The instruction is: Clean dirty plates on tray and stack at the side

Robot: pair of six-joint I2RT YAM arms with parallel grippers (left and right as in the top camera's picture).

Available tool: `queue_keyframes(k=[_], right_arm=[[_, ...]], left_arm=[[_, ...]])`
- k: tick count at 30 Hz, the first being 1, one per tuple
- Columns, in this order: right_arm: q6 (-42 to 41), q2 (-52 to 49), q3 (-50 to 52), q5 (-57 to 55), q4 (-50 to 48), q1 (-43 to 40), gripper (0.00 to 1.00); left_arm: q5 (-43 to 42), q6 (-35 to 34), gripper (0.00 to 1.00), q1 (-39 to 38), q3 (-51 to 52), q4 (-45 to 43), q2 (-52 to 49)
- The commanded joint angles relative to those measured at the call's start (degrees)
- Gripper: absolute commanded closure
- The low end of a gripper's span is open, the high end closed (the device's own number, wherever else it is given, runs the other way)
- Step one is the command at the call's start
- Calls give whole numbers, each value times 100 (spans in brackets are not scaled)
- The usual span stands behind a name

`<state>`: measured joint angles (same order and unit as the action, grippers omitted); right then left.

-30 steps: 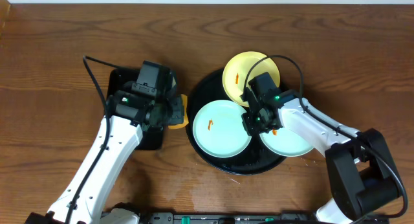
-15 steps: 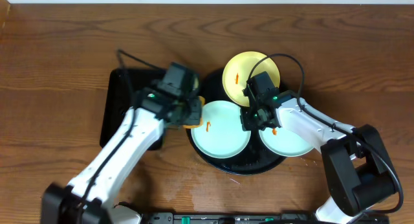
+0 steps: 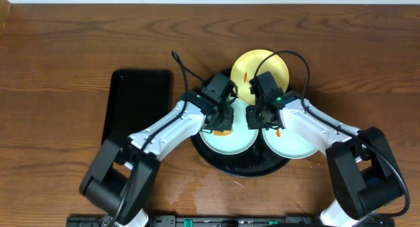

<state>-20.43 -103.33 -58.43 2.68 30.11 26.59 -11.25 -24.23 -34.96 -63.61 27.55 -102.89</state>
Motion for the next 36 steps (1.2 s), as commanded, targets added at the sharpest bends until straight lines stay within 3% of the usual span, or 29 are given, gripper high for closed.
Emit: queue_keyframes(k=[1,7,13,25,28,36], right_arm=[[-76,-232,164,-994,76,-39,99],[-76,-232,164,-992,103,-35,99],[-76,-232,164,-990,138,-35,99],[-76,-232,164,-970,223,-35,99],[-76,-229,164,-973,245,-35,99],[-76,-232,164,-973,310,-35,99]], left_arm=[[-35,-570,93,17,-37,-177,-286],[411,-573,93,79,-37,-326,-748],[2109,-756,93,140,-85,-195,-791],[4756,-254,92,136,-129,-13,-789],[5115,-146,93,136,-293,118,-780],[5136,-155,93,153,-1071,817,-501]])
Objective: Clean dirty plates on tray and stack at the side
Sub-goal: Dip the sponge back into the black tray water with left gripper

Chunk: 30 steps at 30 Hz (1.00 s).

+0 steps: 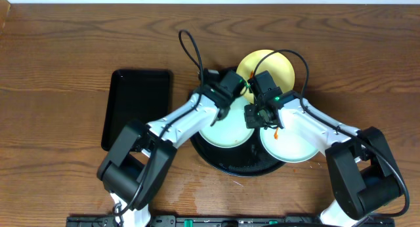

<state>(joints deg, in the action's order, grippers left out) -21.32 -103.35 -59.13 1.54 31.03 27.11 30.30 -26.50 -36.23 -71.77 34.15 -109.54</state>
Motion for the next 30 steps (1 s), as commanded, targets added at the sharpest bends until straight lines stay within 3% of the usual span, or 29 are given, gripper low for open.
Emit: queue_keyframes(k=[1,6,10,13,18,20,30], right_arm=[[13,-229,234,-857,225,-87,99],[13,-229,234,-857,245,-87,99],[57,-229,234,-778,251,-87,99],[529,-229,234,-256,227,-87,99],[1342,-229,234,815,214,-87,99],[1482,-229,234,1080,216,-87,99],[1475,-229,234,1202,83,-87,99]], left_arm=[[981,72,93,280,-321,243,229],[691,-249,92,452,-389,748,863],[-278,-494,93,990,-387,1342,1502],[-1274,-461,93,1639,-378,1735,1834],[-3322,990,93,2828,-55,1766,1856],[-3783,1447,93,3174,173,1692,1805],[-3930,1576,92,3893,960,942,1698]])
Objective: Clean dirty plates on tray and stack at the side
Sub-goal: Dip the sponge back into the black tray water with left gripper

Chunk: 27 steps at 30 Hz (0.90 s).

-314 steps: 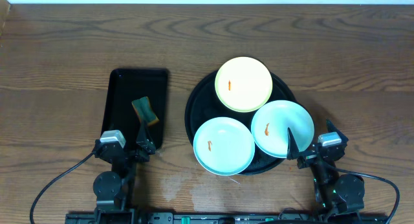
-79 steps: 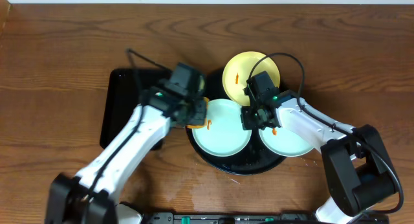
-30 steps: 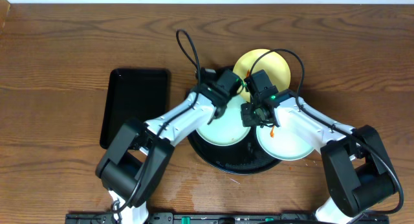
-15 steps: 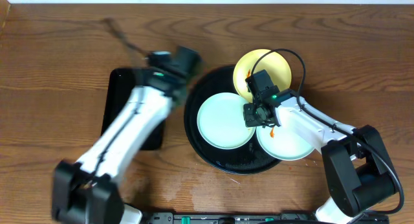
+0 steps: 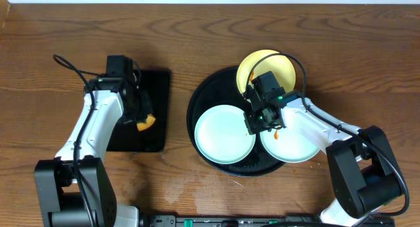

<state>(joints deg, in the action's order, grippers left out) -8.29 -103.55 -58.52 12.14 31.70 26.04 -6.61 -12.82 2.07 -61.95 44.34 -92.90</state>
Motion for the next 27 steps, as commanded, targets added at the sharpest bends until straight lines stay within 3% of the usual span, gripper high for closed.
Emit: queue_keyframes(k=[1,2,3,4,5,7,10,21,24,27], right_arm=[[170,-210,173,142,13,20,99],[170,-210,173,142,13,20,92],[170,-210,175,142,13,20,82],[173,-210,175,144,13,20,79],[170,-210,175,144,13,20,82],[170,-210,175,144,13,20,99],[146,-208,162,144,20,15,99],[63,319,-118,-334,44,57,99],[-37,308,-114,-382,116,57,99],[-610,291,-109,-905,247,57,99]], left_arm=[[-243,201,90,76,-33,-76,48],[-245,177,84,79,-59,-61,61],[-256,136,66,76,-90,-24,90],[-332,136,59,76,-127,20,129],[-439,136,51,76,-177,87,184],[-612,136,43,76,-267,199,293],[-813,127,32,76,-323,317,560],[-1436,122,32,17,-297,599,1104],[-737,-44,38,-15,-221,516,1049],[553,-918,42,-15,-57,361,817]])
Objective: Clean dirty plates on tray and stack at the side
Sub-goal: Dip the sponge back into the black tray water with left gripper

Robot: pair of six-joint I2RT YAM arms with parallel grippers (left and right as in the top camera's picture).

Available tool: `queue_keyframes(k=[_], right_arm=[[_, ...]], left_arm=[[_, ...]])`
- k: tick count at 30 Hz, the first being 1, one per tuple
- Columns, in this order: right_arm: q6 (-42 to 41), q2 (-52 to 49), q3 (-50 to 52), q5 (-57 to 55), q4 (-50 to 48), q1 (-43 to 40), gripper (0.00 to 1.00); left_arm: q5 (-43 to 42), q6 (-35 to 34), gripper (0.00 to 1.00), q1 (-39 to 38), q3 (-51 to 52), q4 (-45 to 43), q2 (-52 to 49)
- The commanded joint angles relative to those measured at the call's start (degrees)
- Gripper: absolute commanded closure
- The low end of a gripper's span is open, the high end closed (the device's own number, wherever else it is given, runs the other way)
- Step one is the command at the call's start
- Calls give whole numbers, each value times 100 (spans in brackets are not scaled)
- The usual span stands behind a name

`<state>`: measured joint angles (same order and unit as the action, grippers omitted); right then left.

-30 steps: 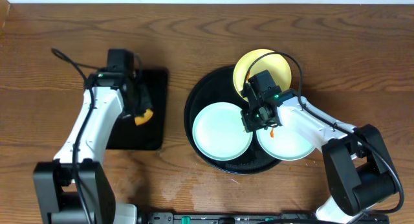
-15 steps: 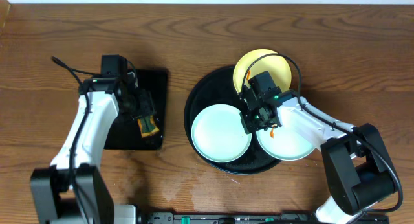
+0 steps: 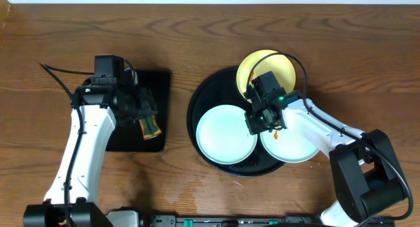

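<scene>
A round black tray holds two white plates and a yellow plate at its back. The left white plate looks bare. On the right white plate lie small orange bits. My right gripper hangs low between the two white plates, at their rims, and its fingers are hidden under the wrist. My left gripper is over the right part of the black rectangular tray, shut on an orange food scrap.
The wooden table stretches around both trays. My right arm's cable loops over the yellow plate. The table's front edge carries the arm bases.
My left gripper has turned and shifted slightly right over the rectangular tray, still with the orange scrap. The right gripper and the plates have not moved.
Both grippers were at the left white plate, where an orange scrap lay. Then the left gripper was at that plate's far rim. Later it was over the rectangular tray with the scrap, the plate bare. The right gripper has stayed between the plates throughout.
</scene>
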<state>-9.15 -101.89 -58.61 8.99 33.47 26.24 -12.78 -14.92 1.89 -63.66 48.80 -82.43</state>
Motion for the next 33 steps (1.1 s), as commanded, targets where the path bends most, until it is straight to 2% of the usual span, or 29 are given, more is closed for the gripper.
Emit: queue_keyframes(k=[1,9,14,17,19,25,27,29,31,33], right_arm=[[-566,125,-101,-643,76,37,99],[-750,125,-101,-660,66,37,99],[-973,125,-101,-660,59,37,99],[-970,125,-101,-660,59,37,99],[-968,125,-101,-662,59,37,99],[-968,125,-101,-662,59,37,99],[-968,125,-101,-662,57,37,99],[-968,125,-101,-662,57,37,99],[-968,125,-101,-662,59,37,99],[-968,125,-101,-662,57,37,99]], left_arm=[[1303,-776,42,2,149,-140,-293],[944,-772,44,-9,367,-831,-1440],[551,-496,67,-9,365,-1027,-2122],[74,-258,90,-9,365,-1056,-2208],[-92,-236,93,-9,302,-1014,-2142],[140,-68,91,-4,-144,-581,-1633],[304,-15,71,-4,-151,-599,-1440],[435,-13,58,-4,-146,-544,-1377],[444,-13,53,-9,-98,-466,-1403],[446,-13,51,-46,31,-455,-1438]])
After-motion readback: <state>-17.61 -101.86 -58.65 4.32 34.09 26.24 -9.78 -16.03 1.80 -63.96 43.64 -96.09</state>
